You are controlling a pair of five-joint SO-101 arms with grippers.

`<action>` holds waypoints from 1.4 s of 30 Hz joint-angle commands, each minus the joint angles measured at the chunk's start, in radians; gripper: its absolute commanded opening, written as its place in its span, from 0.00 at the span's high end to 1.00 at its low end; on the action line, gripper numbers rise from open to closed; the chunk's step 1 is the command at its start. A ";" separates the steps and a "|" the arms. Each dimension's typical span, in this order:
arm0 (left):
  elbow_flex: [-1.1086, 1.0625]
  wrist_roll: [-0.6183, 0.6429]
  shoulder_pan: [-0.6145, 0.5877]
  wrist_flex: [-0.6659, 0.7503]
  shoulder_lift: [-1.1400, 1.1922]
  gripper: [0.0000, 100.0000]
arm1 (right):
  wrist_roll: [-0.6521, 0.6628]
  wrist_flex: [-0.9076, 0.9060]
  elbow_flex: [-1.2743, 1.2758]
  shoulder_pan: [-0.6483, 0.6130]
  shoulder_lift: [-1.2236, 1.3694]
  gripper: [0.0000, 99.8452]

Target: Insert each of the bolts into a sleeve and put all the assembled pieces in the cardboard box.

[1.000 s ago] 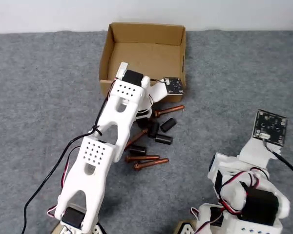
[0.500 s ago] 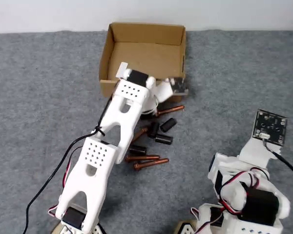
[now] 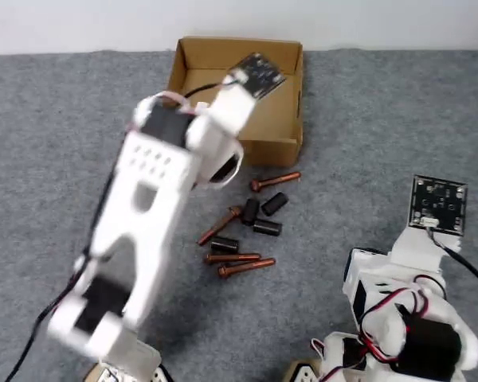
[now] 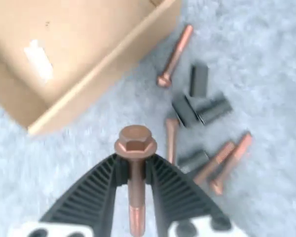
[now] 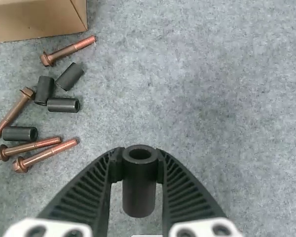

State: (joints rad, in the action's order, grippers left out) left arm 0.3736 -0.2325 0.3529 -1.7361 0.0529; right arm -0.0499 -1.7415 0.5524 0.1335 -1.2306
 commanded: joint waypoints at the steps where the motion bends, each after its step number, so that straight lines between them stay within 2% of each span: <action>1: -0.240 0.014 -0.003 -0.011 -0.353 1.00 | 0.005 -0.013 -0.054 0.004 0.004 0.99; 8: -0.656 0.018 -0.014 0.104 -0.812 1.00 | -0.038 -0.002 -0.026 -0.001 -0.077 0.99; 15: -1.003 0.044 -0.014 0.224 -1.171 1.00 | 0.008 0.074 0.204 -0.031 -0.302 0.99; 21: -1.148 0.376 -0.014 0.284 -1.422 1.00 | 0.032 0.137 0.384 -0.239 -0.518 0.99; 23: -1.188 0.439 -0.014 0.321 -1.508 1.00 | 0.029 0.170 0.425 -0.306 -0.572 0.99; 28: -1.357 0.448 -0.014 0.407 -1.723 1.00 | 0.028 0.266 0.509 -0.437 -0.579 0.99; 32: -1.484 0.450 -0.006 0.419 -1.892 1.00 | 0.032 0.360 0.578 -0.556 -0.579 0.99; 39: -1.466 0.457 -0.006 0.508 -1.858 0.99 | 0.035 0.496 0.692 -0.776 -0.572 0.99; 42: -1.466 0.543 -0.006 0.592 -1.858 0.99 | 0.037 0.521 0.709 -0.826 -0.572 0.99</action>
State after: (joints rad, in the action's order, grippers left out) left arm -1.1101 0.2355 0.3452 -1.2375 -1.8036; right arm -0.0269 -1.2658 1.2643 -0.6460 -1.7921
